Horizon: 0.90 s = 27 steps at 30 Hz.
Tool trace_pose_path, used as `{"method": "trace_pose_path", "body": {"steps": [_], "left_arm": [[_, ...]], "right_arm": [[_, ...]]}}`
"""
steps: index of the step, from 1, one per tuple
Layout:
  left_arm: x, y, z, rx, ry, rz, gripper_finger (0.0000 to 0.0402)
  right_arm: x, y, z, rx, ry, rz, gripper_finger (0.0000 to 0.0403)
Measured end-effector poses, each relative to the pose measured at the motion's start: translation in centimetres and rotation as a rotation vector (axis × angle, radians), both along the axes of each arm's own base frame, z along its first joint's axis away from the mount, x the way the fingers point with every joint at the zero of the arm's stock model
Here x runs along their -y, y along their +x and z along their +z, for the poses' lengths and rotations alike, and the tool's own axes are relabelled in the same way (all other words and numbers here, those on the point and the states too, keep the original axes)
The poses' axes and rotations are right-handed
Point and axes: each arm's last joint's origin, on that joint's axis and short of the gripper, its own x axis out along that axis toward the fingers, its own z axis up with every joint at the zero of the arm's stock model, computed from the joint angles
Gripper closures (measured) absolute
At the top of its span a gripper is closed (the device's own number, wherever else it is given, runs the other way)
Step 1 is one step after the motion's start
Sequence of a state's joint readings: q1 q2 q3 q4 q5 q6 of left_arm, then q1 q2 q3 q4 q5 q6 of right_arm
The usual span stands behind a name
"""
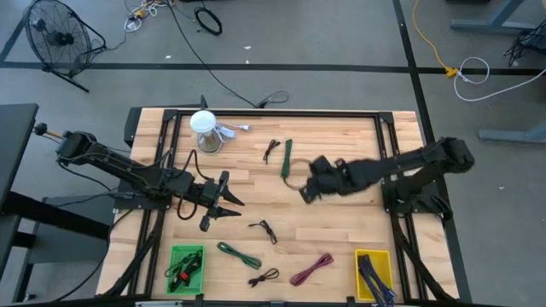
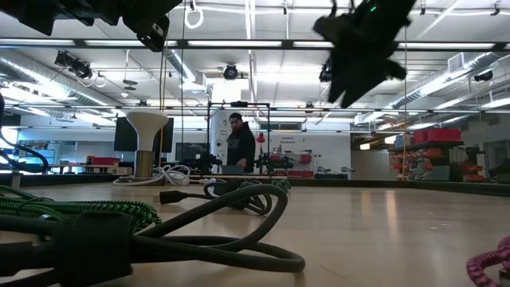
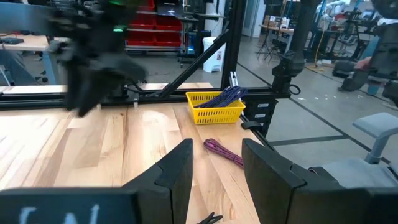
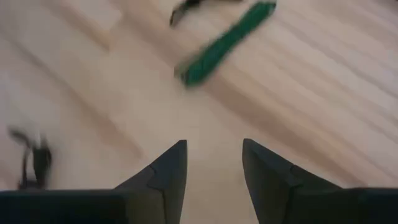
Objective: Pick & Place USB Port
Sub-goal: Put the black green charger cable into the yellow bin
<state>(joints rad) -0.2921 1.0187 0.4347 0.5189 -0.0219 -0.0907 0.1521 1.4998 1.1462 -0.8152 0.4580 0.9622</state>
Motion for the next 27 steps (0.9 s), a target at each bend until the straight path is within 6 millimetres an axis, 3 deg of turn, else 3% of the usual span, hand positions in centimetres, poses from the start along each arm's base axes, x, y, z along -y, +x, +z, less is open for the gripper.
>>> {"method": "trace_pose_path", "body": {"steps": [6, 11, 18, 27], "left_arm": [[0.0, 0.0, 0.0, 0.0, 0.0, 0.0, 0.0259], [0.0, 0.0, 0.0, 0.003, 0.01, -0.001, 0.0259], [0.0, 0.0, 0.0, 0.006, 0.024, -0.001, 0.0259], [0.0, 0.0, 0.0, 0.008, 0.025, 0.003, 0.0259]], "right_arm": [[5.9, 1.9, -1.5, 0.219, 0.085, -0.028, 0.025], [9.2, 2.1, -3.0, 0.414, 0.132, 0.008, 0.025], [11.3, 2.0, -6.4, 0.407, 0.152, -0.08, 0.0231], [12.2, 3.2, -9.6, 0.386, 0.2, -0.101, 0.0181]]}}
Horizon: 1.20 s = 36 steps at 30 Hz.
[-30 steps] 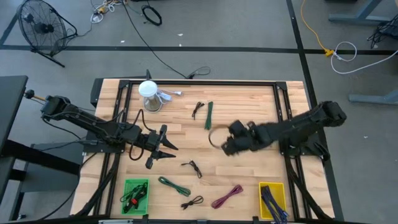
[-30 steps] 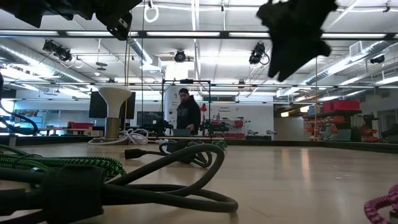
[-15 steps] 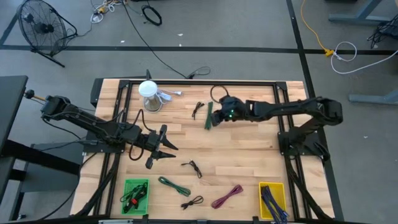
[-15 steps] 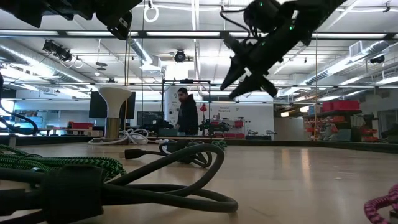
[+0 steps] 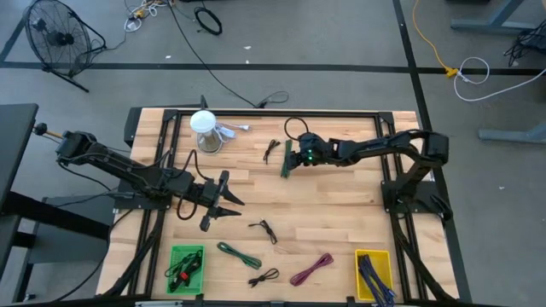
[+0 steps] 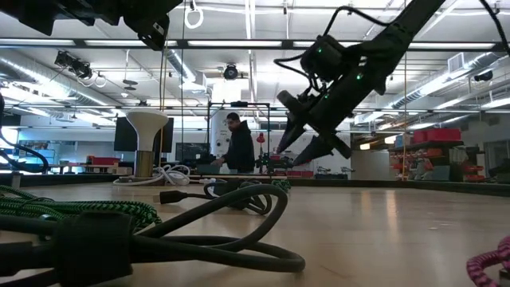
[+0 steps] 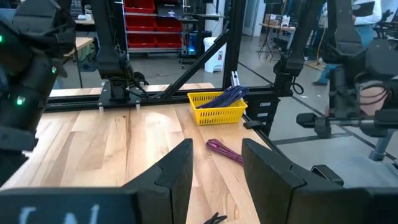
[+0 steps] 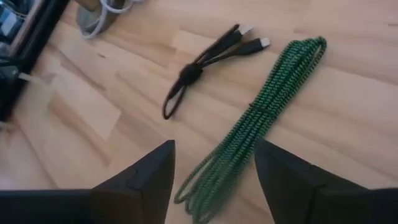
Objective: Pick & Place USB Port
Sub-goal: Put the black green charger cable into the yellow bin
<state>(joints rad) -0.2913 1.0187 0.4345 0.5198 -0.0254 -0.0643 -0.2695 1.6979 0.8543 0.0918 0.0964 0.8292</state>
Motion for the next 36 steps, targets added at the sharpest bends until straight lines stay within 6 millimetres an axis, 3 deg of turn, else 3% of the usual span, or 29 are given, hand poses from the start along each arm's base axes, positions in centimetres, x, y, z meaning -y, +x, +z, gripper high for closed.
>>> {"method": "trace_pose_path", "body": {"steps": [17, 29, 36], "left_arm": [[0.0, 0.0, 0.0, -0.001, 0.001, 0.002, 0.0259], [-0.1, 0.0, 0.0, 0.0, 0.001, 0.007, 0.0259], [-0.1, 0.0, 0.0, -0.001, 0.001, 0.007, 0.0259]], "right_arm": [[0.6, 1.0, -4.3, -0.059, 0.024, -0.017, 0.0179], [0.1, 1.8, -4.0, -0.017, 0.01, -0.017, 0.0182], [-0.1, 1.4, -4.4, -0.086, 0.022, -0.017, 0.0222]]}}
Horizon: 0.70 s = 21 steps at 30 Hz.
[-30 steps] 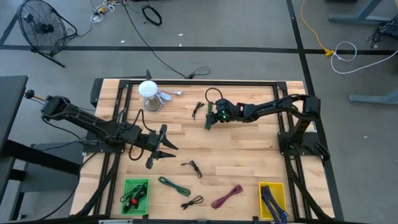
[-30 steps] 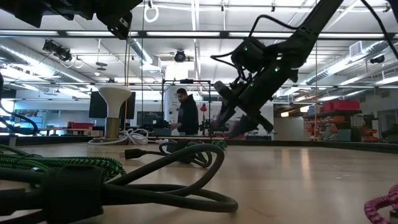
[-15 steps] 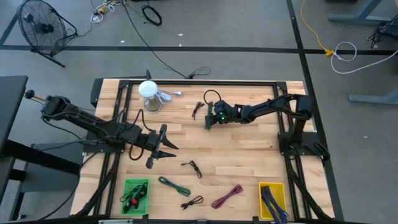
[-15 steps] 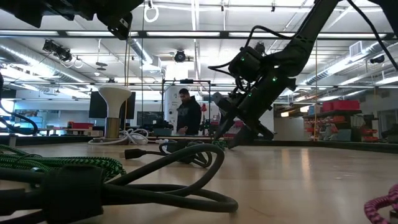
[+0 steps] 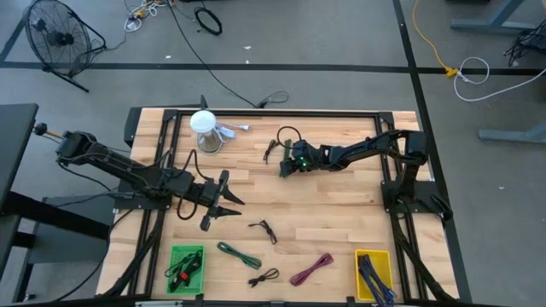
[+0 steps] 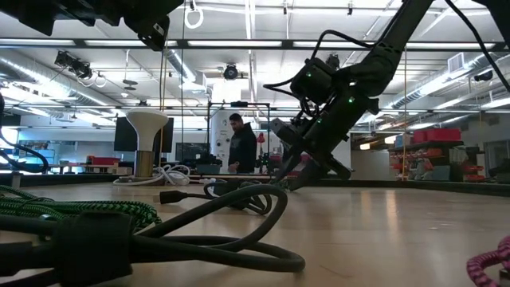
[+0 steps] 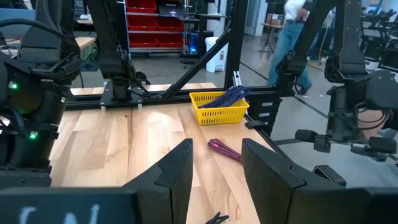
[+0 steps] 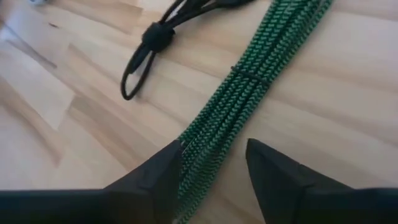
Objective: Pick & Place USB Port
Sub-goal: Put the black green charger cable into the yellow bin
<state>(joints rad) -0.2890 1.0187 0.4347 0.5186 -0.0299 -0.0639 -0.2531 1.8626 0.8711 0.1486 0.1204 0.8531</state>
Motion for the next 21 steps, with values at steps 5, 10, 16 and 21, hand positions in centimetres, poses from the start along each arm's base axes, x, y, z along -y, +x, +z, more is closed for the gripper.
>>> {"method": "trace_pose_path", "body": {"steps": [5, 10, 16, 21], "left_arm": [[0.0, 0.0, 0.0, 0.0, 0.0, 0.0, 0.0259], [0.0, 0.0, 0.0, 0.0, 0.0, 0.0, 0.0259], [0.0, 0.0, 0.0, 0.0, 0.0, 0.0, 0.0259], [0.0, 0.0, 0.0, -0.001, 0.0, 0.0, 0.0259]], "right_arm": [[0.0, 0.0, 0.0, -0.005, 0.0, -0.003, 0.0253], [-0.4, 0.1, 0.0, 0.004, -0.004, 0.016, 0.0279], [-0.5, 0.1, -0.8, -0.021, 0.048, 0.045, 0.0369], [-0.5, 0.4, -1.7, -0.019, 0.075, 0.033, 0.0395]]}}
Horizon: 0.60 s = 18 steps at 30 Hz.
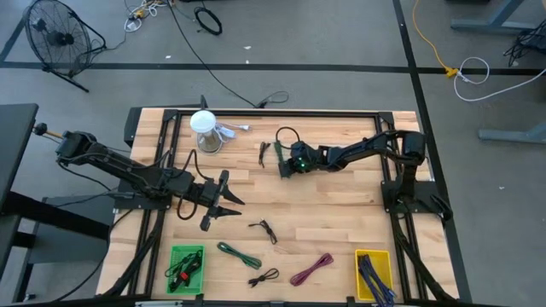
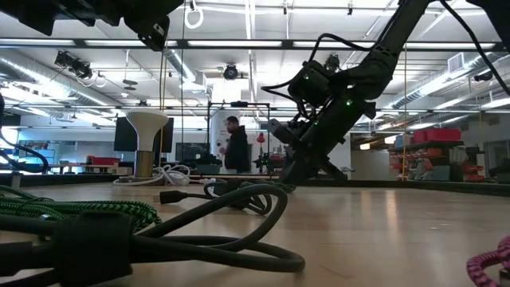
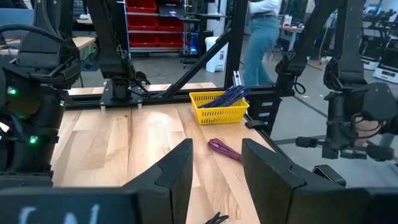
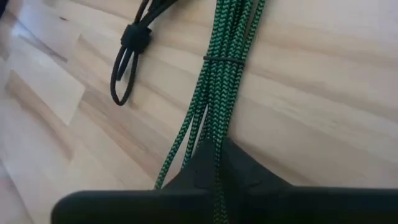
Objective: Pick & Place USB Port
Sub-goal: Put the black green charger cable into the yellow bin
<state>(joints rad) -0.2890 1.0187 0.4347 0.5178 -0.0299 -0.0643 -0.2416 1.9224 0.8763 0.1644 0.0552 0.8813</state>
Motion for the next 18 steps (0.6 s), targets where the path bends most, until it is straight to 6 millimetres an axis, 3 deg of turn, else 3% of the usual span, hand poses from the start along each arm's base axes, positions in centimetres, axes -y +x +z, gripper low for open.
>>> {"method": "trace_pose_path", "body": {"steps": [5, 10, 18], "left_arm": [[0.0, 0.0, 0.0, -0.002, 0.0, 0.0, 0.0259], [0.0, 0.0, -0.2, -0.022, 0.003, 0.0, 0.0259], [0.0, 0.0, -0.4, -0.051, -0.016, 0.001, 0.0259]], "right_arm": [[-0.1, -0.3, 1.2, 0.011, -0.015, 0.031, 0.04], [-0.7, -1.3, 3.7, -0.007, -0.016, 0.069, 0.0402], [-4.3, -4.3, 8.6, -0.1, -0.023, 0.185, 0.0403]]}}
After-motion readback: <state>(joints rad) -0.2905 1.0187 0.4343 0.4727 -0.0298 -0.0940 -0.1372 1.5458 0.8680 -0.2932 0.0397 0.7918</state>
